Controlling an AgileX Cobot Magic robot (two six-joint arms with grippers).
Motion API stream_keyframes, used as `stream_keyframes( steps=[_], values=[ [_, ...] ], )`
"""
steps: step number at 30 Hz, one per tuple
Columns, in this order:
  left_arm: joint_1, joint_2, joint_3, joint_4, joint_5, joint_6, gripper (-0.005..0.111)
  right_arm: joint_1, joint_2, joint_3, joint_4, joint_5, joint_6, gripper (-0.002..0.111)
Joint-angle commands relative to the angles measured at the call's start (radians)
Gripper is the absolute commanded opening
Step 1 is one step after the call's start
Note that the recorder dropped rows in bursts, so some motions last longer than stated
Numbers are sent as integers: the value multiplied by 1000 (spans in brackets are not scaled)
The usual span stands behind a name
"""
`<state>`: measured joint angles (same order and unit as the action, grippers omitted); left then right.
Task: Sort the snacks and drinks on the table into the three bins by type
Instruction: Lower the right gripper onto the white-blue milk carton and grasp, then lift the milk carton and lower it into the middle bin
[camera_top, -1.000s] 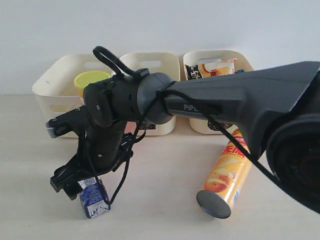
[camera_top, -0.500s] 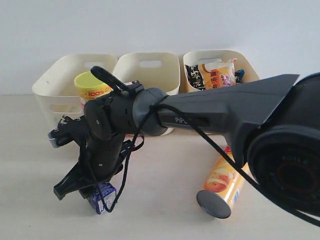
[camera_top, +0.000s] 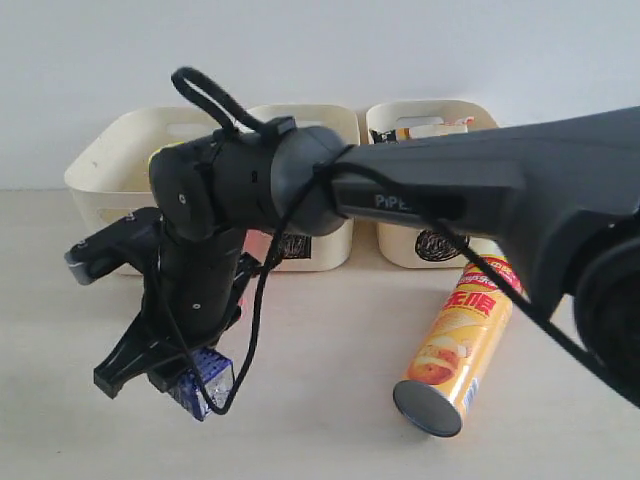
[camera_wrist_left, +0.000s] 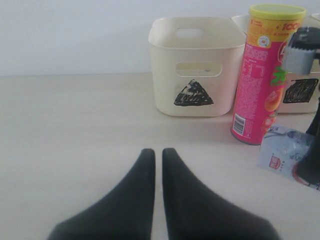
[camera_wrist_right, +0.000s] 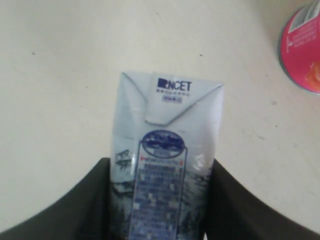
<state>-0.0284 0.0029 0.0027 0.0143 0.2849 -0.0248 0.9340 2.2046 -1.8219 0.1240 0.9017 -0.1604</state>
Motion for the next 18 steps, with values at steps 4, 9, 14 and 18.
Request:
stream_keyframes(
  steps=[4,9,14,18],
  values=[
    [1,-3,-3,-4,-8,-12,4,2,-117,-5,-35,66,-28,3],
    [1,-3,-3,-4,-8,-12,4,2,-210,56,-94,64,-24,3],
    [1,-3,-3,-4,-8,-12,4,-39,-351,277,-157,-129,22,3],
    [1,-3,-3,-4,-8,-12,4,-114,-433,346,-152,-194,32,2]
  ],
)
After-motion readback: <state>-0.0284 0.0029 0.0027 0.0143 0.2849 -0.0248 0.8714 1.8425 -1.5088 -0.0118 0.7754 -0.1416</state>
